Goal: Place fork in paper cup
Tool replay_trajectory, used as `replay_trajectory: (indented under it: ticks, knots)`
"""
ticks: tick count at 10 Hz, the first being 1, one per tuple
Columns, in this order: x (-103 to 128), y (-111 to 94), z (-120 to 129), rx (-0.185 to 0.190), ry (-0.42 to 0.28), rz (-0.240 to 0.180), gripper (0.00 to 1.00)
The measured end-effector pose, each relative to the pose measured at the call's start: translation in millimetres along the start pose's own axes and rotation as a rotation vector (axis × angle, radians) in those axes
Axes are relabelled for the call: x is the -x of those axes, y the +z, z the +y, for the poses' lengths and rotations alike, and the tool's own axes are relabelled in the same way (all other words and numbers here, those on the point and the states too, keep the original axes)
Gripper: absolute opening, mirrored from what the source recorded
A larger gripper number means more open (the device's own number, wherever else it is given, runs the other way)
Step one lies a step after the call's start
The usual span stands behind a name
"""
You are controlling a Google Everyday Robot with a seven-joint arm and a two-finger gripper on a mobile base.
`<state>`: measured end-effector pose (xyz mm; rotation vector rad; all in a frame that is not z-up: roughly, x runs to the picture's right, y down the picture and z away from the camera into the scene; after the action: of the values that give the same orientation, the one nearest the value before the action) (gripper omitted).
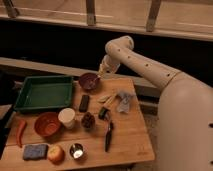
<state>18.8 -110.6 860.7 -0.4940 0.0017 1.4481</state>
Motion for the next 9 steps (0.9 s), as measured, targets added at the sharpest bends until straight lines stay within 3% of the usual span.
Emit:
replay_trajectory:
  ticks: [2, 4, 6, 9]
  knots:
    - [10, 2, -4, 0.044, -0.012, 0.0, 0.54]
    - [4, 6, -2, 0.037, 0.003, -0.006, 0.54]
    - [-3, 24, -4, 0.05, 0.017, -0.015, 0.54]
    - [-14, 61, 5, 0.011, 0.0, -0.052, 0.54]
